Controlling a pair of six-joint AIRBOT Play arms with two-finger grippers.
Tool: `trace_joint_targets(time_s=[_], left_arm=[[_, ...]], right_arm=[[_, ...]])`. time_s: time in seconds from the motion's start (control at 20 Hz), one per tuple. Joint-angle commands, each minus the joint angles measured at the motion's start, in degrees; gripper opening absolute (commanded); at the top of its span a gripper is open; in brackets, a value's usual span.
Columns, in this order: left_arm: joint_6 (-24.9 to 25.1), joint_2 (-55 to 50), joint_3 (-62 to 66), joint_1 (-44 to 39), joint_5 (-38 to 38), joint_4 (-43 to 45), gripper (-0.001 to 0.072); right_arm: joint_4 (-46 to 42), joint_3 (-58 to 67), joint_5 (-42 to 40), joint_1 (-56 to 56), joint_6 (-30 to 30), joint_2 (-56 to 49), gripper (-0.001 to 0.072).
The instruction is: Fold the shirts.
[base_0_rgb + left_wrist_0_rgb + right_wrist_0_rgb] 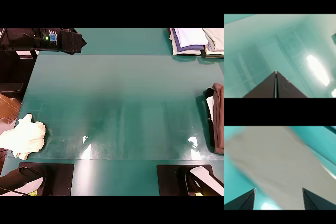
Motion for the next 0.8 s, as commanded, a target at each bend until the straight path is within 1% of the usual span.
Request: trace_joint_targets(time_s=[0.0,0.1,0.15,0.35,0.4,0.5,0.6,0.75], left_arm=[[0.0,0.0,0.0,0.0,-0.1,0.2,0.0028],[0.0,0.0,0.0,0.0,0.3,0.2,0.0028],[0.0,0.0,0.0,0.0,0.4,0.2,0.0028],[0.0,0.0,0.0,0.0,0.4,0.1,0.0028],[0.0,0.0,0.0,0.0,0.4,0.1,0.0028],[0.0,0.0,0.0,0.0,0.4,0.1,0.0028],[0.0,0.0,0.0,0.0,0.5,0.1,0.0028],[0.0,0.0,0.0,0.0,0.6,0.1,0.0028]], right_arm=[[9.6,3.7,-1.0,12.8,0.1,0.0,0.0662],[9.7,5.1,-1.5,25.0,0.1,0.0,0.0661],[9.6,5.5,-2.2,31.0,0.1,0.0,0.0646],[7.5,5.6,-8.6,53.4,0.0,0.0,0.0644],[6.6,5.6,-10.4,58.2,0.0,0.0,0.0587],[5.6,5.6,-12.8,66.1,0.0,0.0,0.0343],[5.6,5.6,-14.1,71.7,0.0,0.0,0.0016],[5.6,5.6,-14.5,75.3,-1.0,0.0,0.0020]])
